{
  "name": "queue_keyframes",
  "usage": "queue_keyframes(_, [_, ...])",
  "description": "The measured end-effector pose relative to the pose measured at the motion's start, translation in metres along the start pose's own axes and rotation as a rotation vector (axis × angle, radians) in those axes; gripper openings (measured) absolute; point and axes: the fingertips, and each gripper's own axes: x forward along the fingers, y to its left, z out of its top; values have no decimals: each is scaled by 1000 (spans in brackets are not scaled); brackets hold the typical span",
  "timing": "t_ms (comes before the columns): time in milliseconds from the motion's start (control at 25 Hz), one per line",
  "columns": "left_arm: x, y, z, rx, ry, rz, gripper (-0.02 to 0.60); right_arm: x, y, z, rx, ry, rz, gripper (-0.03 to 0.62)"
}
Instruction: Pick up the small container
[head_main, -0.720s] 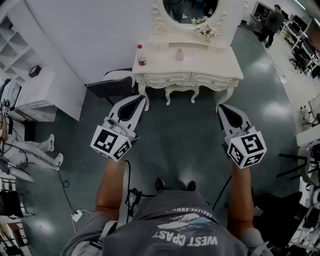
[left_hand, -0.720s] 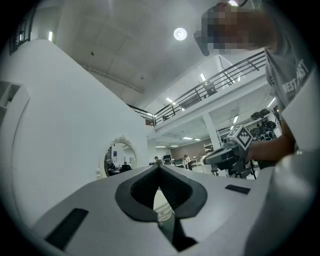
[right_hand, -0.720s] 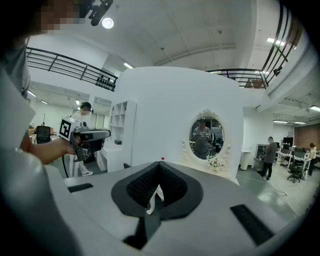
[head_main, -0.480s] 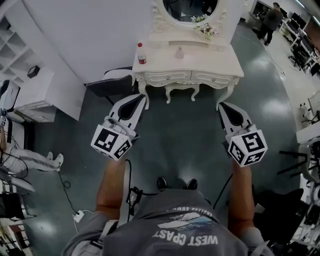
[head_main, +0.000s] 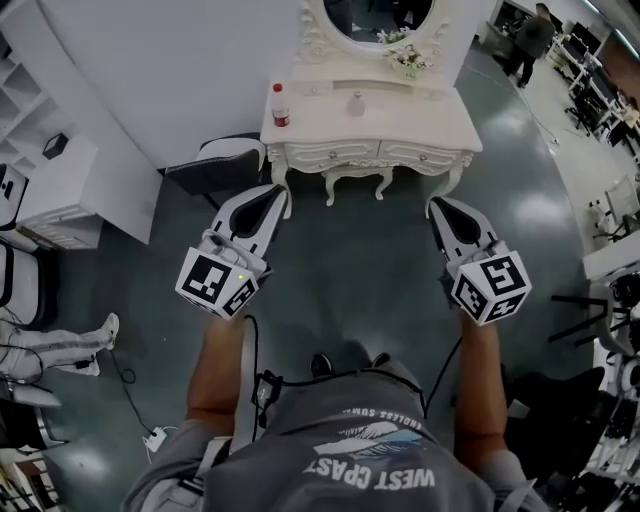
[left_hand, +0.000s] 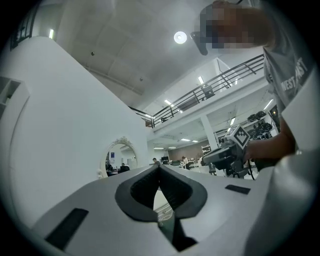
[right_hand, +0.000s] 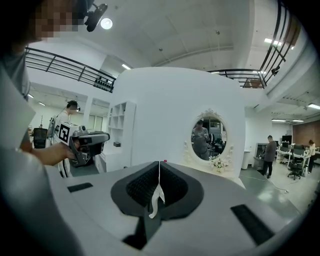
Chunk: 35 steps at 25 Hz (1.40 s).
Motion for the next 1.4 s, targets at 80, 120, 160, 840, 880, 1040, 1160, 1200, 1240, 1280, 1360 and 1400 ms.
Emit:
queue_keyframes(80, [-2,6,-4,-14,-1,12,17,6,1,-2,-2,10,3,26])
queue_keyframes(120, [-2,7,-6,-19,-2,15,17,10,1,-3,-2,14,7,28])
queue_keyframes(160, [-2,9,-8,-19,-2,16,17,14,-1,-5,1,17,11,26])
queue_keyframes(840, [81,47,-39,-11,71,147,17,115,-97,-17,29,9,148,28])
queue_keyframes(880, [87,49,-40,-9,73,158,17,121,-104,-16,28,8,159,26])
queue_keyframes(1040, [114,53,-45,-7,89,191,17,142,-131,-15,28,8,198,27])
queue_keyframes(1160, [130,54,-51,-6,105,216,17,155,-150,-18,34,7,225,26])
queue_keyframes(1200, [136,55,-52,-5,109,225,17,159,-155,-18,36,6,234,26])
queue_keyframes(1240, [141,55,-53,-4,112,234,17,163,-161,-18,37,4,243,26])
queue_keyframes(1280, [147,55,-54,-2,115,242,17,166,-167,-19,39,2,251,26])
queue_keyframes(1360, [157,55,-57,0,123,257,17,172,-179,-20,44,-1,264,27])
queue_keyframes(1400, [161,54,-58,1,128,263,17,175,-184,-21,48,-1,270,27])
